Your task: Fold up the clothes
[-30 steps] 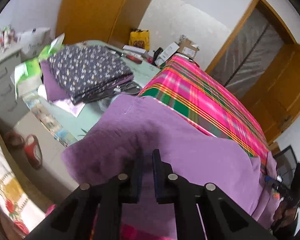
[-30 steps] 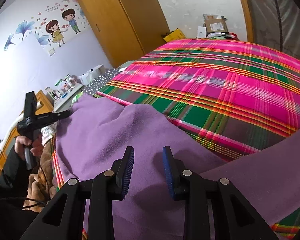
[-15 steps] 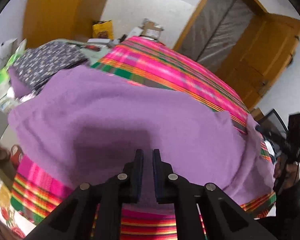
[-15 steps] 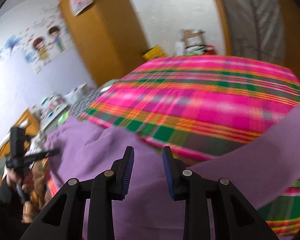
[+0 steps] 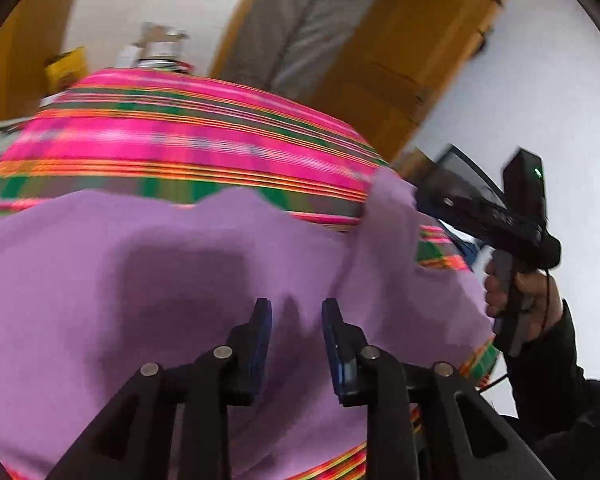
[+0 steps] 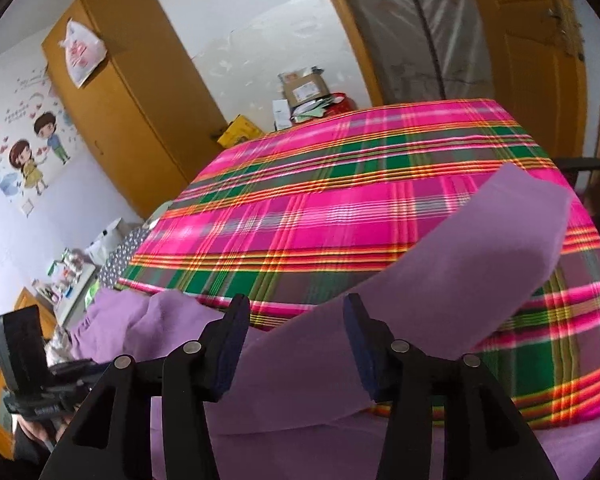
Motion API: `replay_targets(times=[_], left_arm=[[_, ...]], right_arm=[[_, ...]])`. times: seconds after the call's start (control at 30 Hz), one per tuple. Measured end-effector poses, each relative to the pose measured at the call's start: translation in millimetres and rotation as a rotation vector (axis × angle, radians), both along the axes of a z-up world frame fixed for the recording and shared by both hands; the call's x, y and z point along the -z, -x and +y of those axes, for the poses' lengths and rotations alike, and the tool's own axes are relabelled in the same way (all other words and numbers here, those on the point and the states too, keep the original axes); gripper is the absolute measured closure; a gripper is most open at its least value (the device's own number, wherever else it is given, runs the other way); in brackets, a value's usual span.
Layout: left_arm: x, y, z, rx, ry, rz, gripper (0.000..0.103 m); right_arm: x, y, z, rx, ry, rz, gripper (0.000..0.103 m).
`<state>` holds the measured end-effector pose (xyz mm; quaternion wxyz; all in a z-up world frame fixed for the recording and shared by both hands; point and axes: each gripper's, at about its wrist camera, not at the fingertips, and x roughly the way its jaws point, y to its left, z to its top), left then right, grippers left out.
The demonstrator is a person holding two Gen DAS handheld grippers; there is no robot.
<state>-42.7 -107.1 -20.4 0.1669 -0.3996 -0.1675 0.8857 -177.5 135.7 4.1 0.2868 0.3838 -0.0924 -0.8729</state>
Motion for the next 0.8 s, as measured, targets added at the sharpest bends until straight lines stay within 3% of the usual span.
replay_targets(times=[0.17, 0.37, 0.53, 0.73, 0.8], left_arm=[[10, 20, 31, 0.080, 0.019, -0.039, 0.075], [19, 27, 33, 0.081, 0.004, -0.070, 0.075], [21, 36, 38, 0.098, -0.010, -0.076, 0.075], [25, 41, 42, 0.104, -0.036, -0.074, 0.075], [25, 41, 42, 0.105, -0.036, -0.071, 0.079]], right_arm=[[8, 4, 15, 0.050, -0.048, -0.065, 0.053], [36, 20, 60, 0.215, 0.038, -0.227, 0.052], [27, 28, 52, 0.183, 0.024, -0.198, 0.053], [23, 46, 7, 0.101, -0.127, -0.160, 0.053], [26, 51, -7, 0.090, -0.174, -0.157, 0.053]])
